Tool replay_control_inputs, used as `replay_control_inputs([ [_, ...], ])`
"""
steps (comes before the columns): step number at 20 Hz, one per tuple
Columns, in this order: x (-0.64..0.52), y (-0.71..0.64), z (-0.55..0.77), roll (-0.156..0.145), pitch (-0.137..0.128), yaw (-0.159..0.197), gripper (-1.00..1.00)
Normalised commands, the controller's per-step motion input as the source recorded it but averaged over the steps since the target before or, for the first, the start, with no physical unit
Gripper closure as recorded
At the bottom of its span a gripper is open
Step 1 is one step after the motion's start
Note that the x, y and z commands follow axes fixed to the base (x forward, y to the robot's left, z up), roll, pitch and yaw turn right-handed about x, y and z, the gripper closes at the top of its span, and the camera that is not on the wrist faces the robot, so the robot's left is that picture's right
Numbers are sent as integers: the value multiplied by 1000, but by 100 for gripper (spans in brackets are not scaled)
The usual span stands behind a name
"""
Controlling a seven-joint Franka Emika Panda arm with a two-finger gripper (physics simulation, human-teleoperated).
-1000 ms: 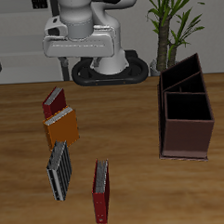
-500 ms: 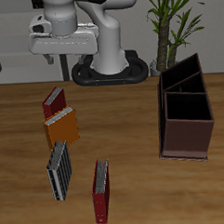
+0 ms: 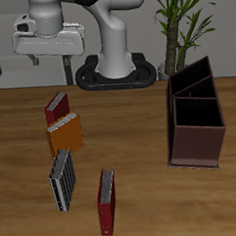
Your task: Place the right red book into the left desk caddy's front compartment
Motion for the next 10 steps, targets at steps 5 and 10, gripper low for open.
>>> replay_control_inputs([
  [5,-72,-57,-205,-56,-54,-8,-100],
  [10,3,-68,-255,-2,8,-41,-100],
])
